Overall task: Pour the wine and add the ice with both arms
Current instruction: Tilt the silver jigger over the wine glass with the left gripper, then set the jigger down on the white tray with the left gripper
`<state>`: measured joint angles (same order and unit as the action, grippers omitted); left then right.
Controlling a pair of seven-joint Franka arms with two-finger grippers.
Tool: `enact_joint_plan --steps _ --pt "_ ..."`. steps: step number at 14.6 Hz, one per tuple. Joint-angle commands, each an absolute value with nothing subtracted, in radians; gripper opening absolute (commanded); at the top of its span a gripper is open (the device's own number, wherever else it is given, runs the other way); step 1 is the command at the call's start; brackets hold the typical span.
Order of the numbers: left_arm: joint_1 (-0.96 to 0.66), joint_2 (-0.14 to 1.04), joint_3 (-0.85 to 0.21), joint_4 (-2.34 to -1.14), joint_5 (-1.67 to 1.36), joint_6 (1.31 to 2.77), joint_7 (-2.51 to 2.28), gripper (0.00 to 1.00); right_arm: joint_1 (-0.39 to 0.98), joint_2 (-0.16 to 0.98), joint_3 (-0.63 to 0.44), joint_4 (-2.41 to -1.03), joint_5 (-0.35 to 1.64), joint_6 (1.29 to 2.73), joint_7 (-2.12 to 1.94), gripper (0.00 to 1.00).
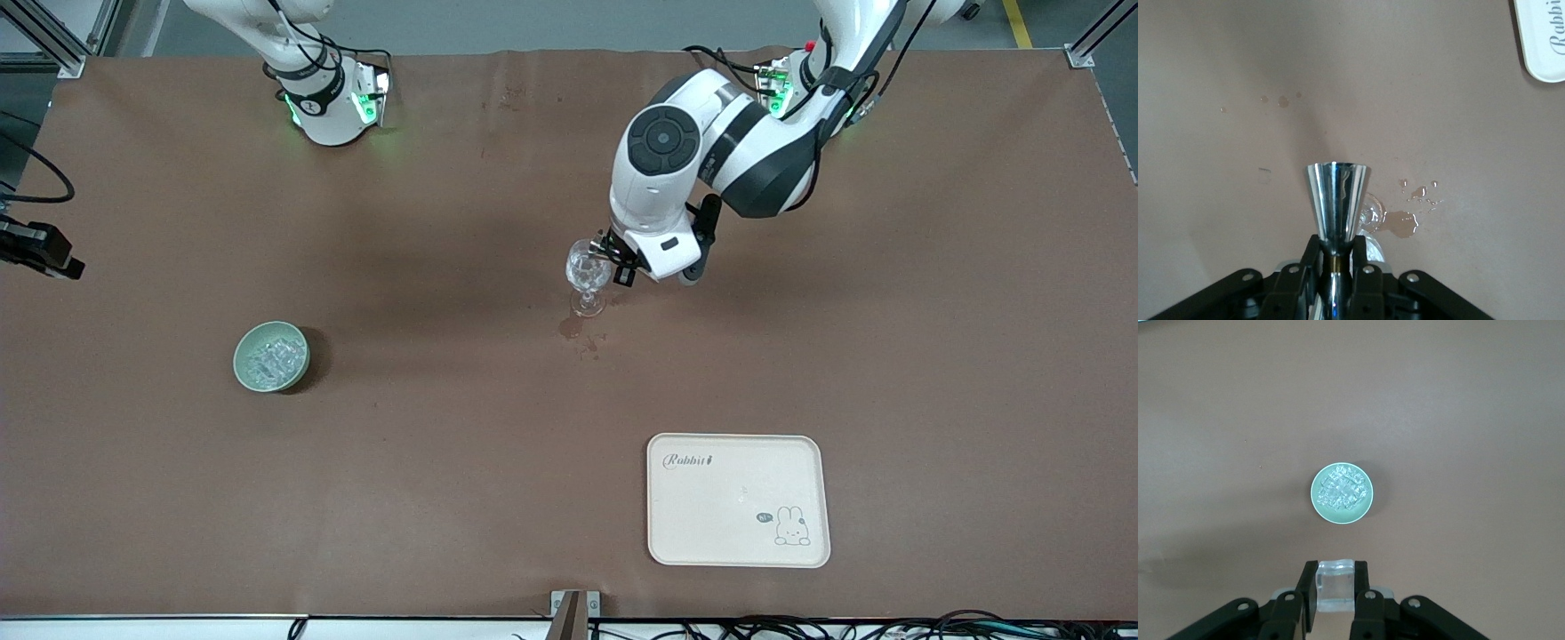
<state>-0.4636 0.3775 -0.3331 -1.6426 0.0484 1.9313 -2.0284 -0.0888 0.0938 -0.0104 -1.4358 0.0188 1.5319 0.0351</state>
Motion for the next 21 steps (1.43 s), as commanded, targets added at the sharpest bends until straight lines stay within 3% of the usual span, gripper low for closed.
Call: enact_joint_plan --steps 1,16,21 --pt "-0.502 0.397 -0.325 -1.621 0.101 1.925 -2.054 0.01 -0.094 0.087 -0.003 -1.443 0.018 1.526 0.055 0.01" --pt "-0.560 0.416 -0.327 -1.620 0.322 1.887 -2.114 0.01 -0.092 0.086 -0.003 -1.445 0.018 1.522 0.054 0.01" --pt "-0.502 0.417 -0.321 -1.569 0.059 1.887 -2.013 0.01 -0.092 0.086 -0.003 -1.445 0.018 1.522 0.054 0.01"
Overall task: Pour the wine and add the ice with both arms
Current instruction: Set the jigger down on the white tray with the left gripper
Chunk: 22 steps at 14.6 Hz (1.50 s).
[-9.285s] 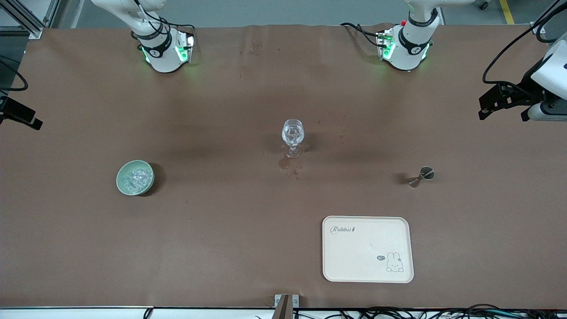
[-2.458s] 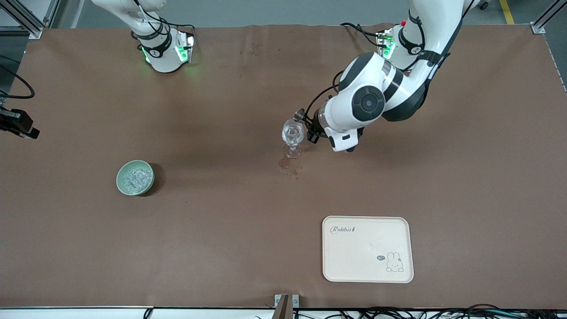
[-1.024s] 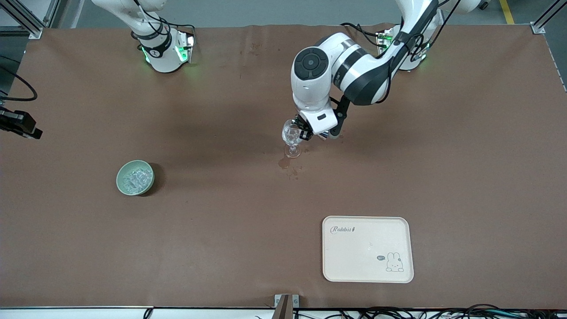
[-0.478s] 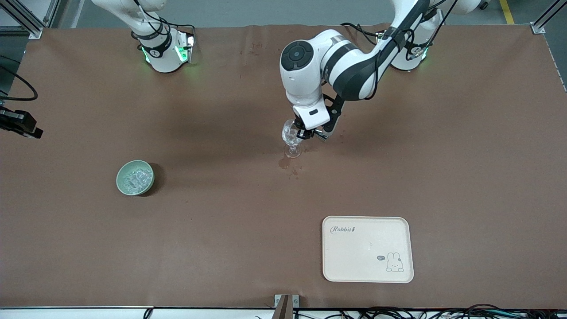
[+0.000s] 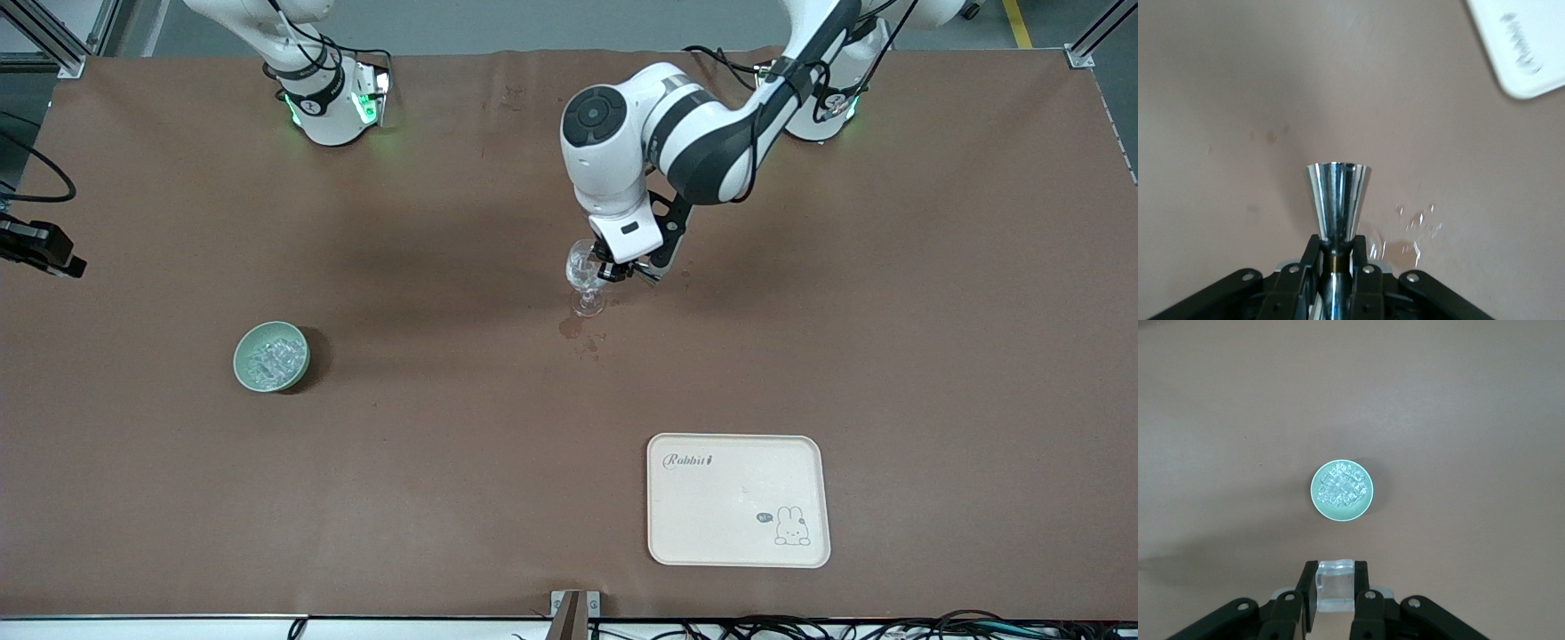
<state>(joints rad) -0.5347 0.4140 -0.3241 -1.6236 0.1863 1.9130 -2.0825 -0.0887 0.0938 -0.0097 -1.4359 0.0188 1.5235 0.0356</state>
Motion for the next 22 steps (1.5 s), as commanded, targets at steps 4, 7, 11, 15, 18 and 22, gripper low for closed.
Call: enact_joint_plan --steps 4,7,11,15,18,22 --pt "-0.344 0.431 -0.319 -1.539 -0.222 1.888 -1.869 0.01 -0.086 0.086 -0.002 -1.445 0.018 1.506 0.061 0.01" --pt "-0.208 0.527 -0.321 -1.424 -0.368 1.899 -1.781 0.01 -0.049 0.087 0.012 -1.445 0.021 1.479 0.142 0.01" --pt "-0.031 0.682 -0.327 -1.296 -0.587 1.977 -1.602 0.01 -0.025 0.094 0.170 -1.445 0.035 1.468 0.395 0.00" --pt "0.089 0.813 -0.318 -1.298 -0.860 2.101 -1.344 0.01 -0.003 0.136 0.391 -1.445 0.035 1.512 0.659 0.00" --pt "0.127 0.908 -0.316 -1.295 -1.079 2.213 -1.223 0.01 0.087 0.202 0.477 -1.443 0.029 1.583 0.871 0.00" --pt "0.141 0.968 -0.313 -1.293 -1.276 2.241 -1.050 0.01 0.262 0.299 0.477 -1.440 -0.006 1.666 1.052 0.00"
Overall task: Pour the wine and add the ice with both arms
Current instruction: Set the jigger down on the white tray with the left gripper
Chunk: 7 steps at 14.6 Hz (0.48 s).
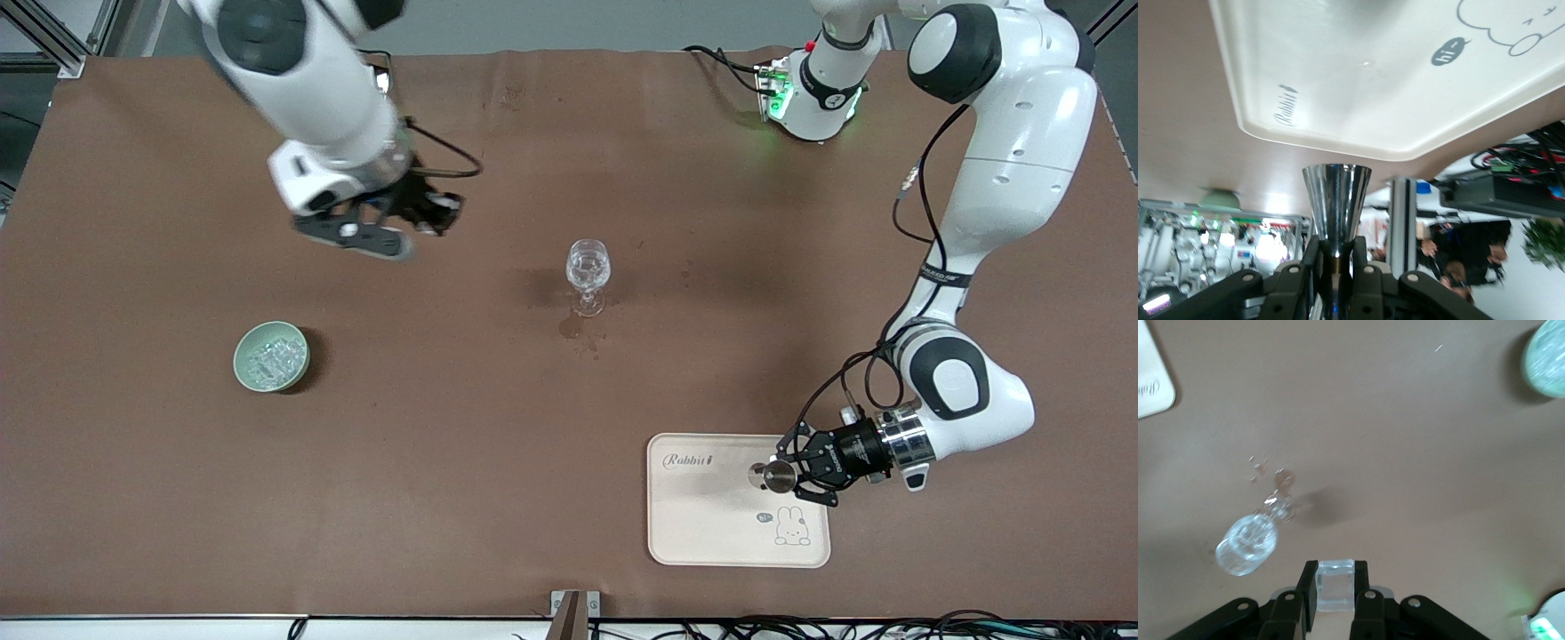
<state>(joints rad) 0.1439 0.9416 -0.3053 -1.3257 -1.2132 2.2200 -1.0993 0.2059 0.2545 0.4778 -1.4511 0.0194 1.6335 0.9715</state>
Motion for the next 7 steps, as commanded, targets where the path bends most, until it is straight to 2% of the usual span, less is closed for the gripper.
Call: enact_joint_plan --steps 1,7 --pt "0.143 0.985 -0.313 -1.293 -1.290 2.247 -1.014 0.01 0.294 0.322 0.477 -1.437 -0.027 1.683 1.099 0.00" --pt "0.175 1.032 -0.305 -1.299 -1.292 2.241 -0.911 0.03 0.420 0.454 0.474 -1.427 -0.051 1.850 1.279 0.00"
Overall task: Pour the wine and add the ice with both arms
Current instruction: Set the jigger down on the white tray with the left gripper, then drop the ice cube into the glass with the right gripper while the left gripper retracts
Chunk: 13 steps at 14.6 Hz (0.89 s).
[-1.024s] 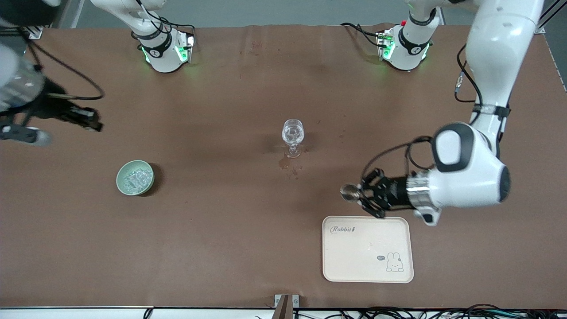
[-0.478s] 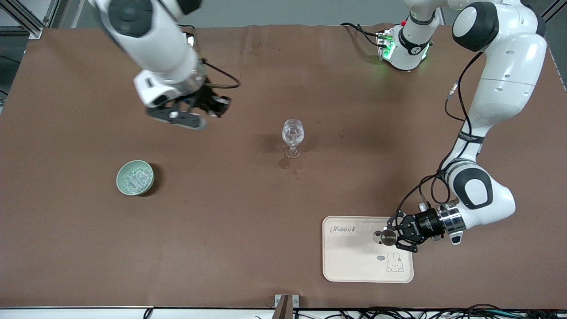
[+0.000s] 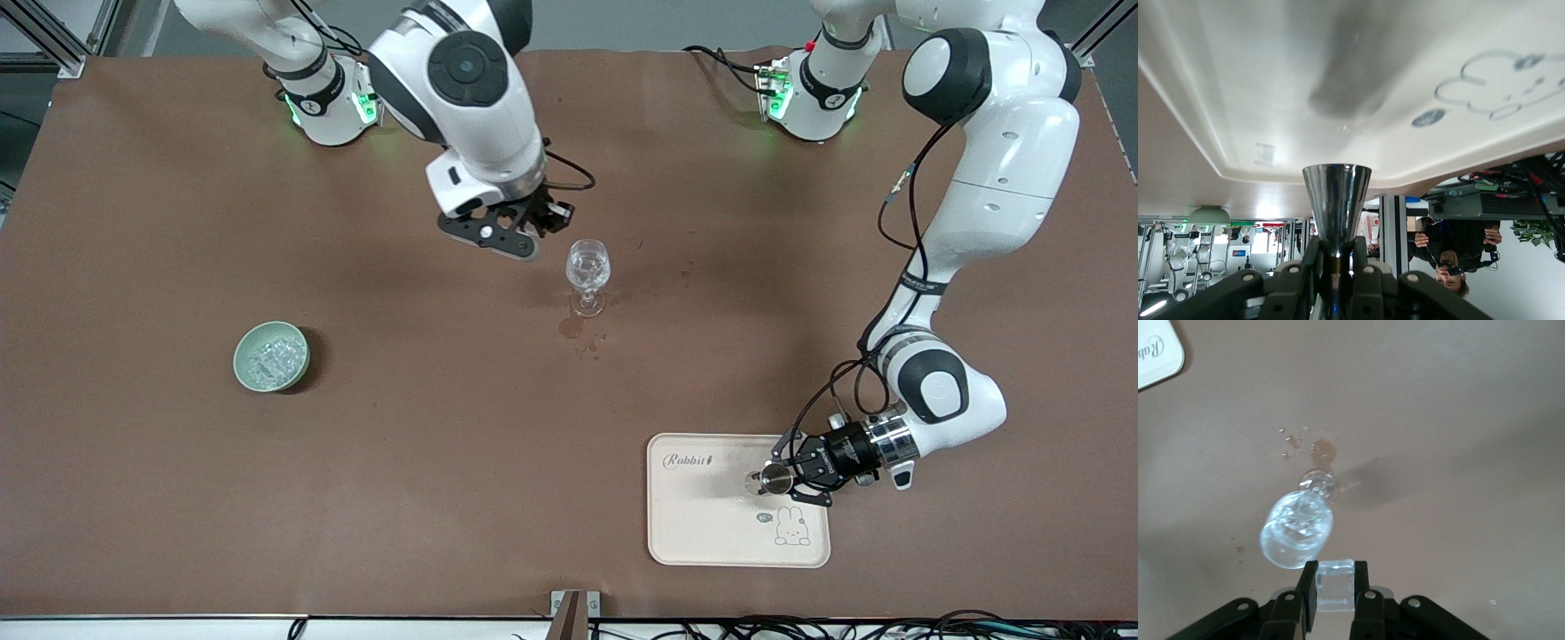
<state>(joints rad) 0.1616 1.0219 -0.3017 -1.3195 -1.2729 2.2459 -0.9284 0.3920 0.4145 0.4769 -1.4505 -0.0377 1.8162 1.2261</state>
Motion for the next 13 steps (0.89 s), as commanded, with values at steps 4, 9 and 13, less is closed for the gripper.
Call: enact_joint_plan --steps 4,9,13 --pt "0.179 1.060 -0.304 -1.304 -1.293 2.240 -0.911 0.06 0.459 0.497 0.472 -1.425 -0.069 1.890 1.336 0.00" --pt "0.192 1.062 -0.304 -1.307 -1.290 2.238 -0.920 0.36 0.475 0.546 0.471 -1.413 -0.104 1.940 1.338 0.01" --pt "0.192 1.048 -0.304 -1.307 -1.276 2.237 -0.919 1.00 0.489 0.569 0.466 -1.405 -0.129 1.959 1.336 0.02"
